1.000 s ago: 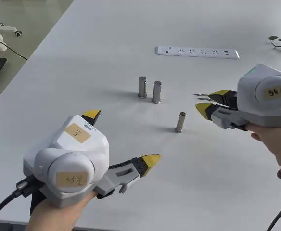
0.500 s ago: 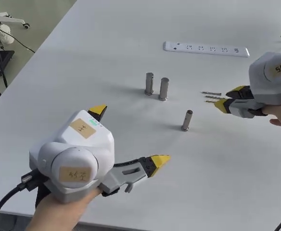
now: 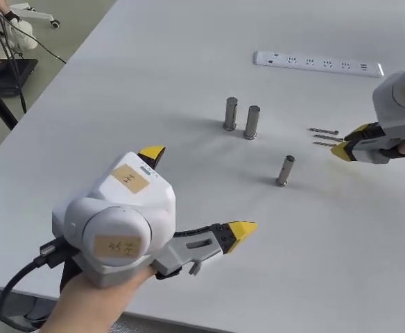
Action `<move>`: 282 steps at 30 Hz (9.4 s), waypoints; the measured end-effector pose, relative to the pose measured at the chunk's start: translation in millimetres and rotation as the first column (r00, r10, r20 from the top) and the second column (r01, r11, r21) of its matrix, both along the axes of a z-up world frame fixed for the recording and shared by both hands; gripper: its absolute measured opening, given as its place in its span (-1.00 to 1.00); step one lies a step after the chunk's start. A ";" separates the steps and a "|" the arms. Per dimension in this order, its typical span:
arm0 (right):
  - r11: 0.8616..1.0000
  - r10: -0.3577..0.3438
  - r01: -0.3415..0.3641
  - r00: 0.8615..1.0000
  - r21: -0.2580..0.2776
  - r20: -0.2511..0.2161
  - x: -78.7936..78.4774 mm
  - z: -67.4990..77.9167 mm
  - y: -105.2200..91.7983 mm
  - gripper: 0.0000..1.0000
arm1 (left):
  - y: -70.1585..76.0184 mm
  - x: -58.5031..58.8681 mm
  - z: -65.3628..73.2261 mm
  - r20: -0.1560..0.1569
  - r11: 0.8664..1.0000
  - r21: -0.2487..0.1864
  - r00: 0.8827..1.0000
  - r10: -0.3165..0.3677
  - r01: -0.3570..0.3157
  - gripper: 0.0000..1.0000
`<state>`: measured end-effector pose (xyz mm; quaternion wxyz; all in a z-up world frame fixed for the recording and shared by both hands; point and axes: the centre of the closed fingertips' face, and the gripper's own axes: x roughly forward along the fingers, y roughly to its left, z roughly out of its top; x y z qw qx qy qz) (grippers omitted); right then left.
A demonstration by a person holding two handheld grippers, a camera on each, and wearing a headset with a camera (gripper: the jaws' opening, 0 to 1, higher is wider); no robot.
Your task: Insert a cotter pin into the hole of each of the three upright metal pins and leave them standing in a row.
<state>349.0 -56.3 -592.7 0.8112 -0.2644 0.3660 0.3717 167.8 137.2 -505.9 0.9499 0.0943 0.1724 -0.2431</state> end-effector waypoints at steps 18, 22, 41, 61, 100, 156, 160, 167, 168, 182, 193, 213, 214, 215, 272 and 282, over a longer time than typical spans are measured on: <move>0.994 0.100 -0.103 0.992 -0.035 -0.071 10.6 -14.9 6.2 -0.91 | 7.0 0.6 -3.6 -0.019 1.000 0.011 0.999 0.029 -0.029 0.85; 0.996 0.083 -0.085 0.987 -0.013 -0.136 7.3 -15.5 8.5 -0.99 | 7.8 0.4 -4.1 -0.022 0.999 0.014 0.999 0.031 -0.030 0.85; 0.950 0.227 -0.255 0.960 -0.180 -0.161 8.8 -19.7 7.8 -1.00 | 6.5 -1.8 -6.8 -0.048 1.000 0.004 0.999 0.022 -0.022 0.84; 0.928 0.350 -0.346 0.937 -0.138 0.002 -33.4 36.1 27.0 -1.00 | 1.7 4.9 3.0 -0.077 0.998 -0.058 0.997 0.001 -0.006 0.55; 0.749 0.655 -0.656 0.713 -0.094 0.250 -163.1 80.9 103.7 -1.00 | -67.4 8.5 13.7 -0.306 0.909 -0.410 0.927 -0.218 0.079 -0.68; 0.771 0.556 -0.545 0.828 0.329 0.070 -191.1 77.9 114.1 -0.82 | -69.3 -12.2 6.9 -0.173 0.900 -0.260 0.900 -0.400 0.350 -1.00; 0.742 0.572 -0.538 0.819 0.400 0.039 -201.7 80.0 114.0 -0.85 | -73.8 -17.9 7.7 -0.162 0.880 -0.256 0.879 -0.448 0.400 -1.00; 0.715 0.604 -0.553 0.797 0.428 0.019 -210.1 79.0 109.6 -0.93 | -82.4 -26.4 10.1 -0.156 0.844 -0.270 0.844 -0.512 0.462 -1.00; 0.711 0.612 -0.559 0.791 0.426 0.017 -212.2 78.9 109.6 -0.94 | -83.3 -27.1 10.3 -0.155 0.841 -0.271 0.841 -0.518 0.468 -1.00; 0.690 0.656 -0.610 0.754 0.389 0.019 -221.8 76.3 106.5 -1.00 | -87.9 -35.7 14.1 -0.135 0.811 -0.275 0.814 -0.565 0.517 -1.00; 0.682 0.703 -0.678 0.711 0.273 0.012 -231.4 74.1 107.4 -1.00 | -87.1 -37.0 8.5 -0.143 0.817 -0.256 0.816 -0.560 0.516 -1.00; 0.730 0.682 -0.681 0.731 0.060 -0.001 -193.3 56.5 82.6 -1.00 | -79.8 -19.4 -5.1 -0.132 0.883 -0.196 0.881 -0.454 0.426 -0.65; 0.738 0.674 -0.673 0.739 0.047 -0.001 -187.0 55.2 80.2 -1.00 | -78.5 -18.2 -5.8 -0.132 0.888 -0.193 0.886 -0.444 0.417 -0.61; 0.744 0.667 -0.667 0.745 0.034 -0.004 -183.6 54.1 77.7 -1.00 | -77.0 -17.2 -6.5 -0.131 0.893 -0.187 0.890 -0.436 0.410 -0.59; 0.826 0.535 -0.543 0.840 -0.150 -0.091 -90.3 19.4 50.8 -1.00 | -105.1 92.7 -68.4 -0.159 0.981 -0.091 0.969 -0.186 0.173 -0.65; 0.822 0.540 -0.548 0.836 -0.153 -0.095 -88.1 16.1 53.0 -1.00 | -110.8 96.6 -74.7 -0.147 0.977 -0.038 0.966 -0.215 0.212 -0.77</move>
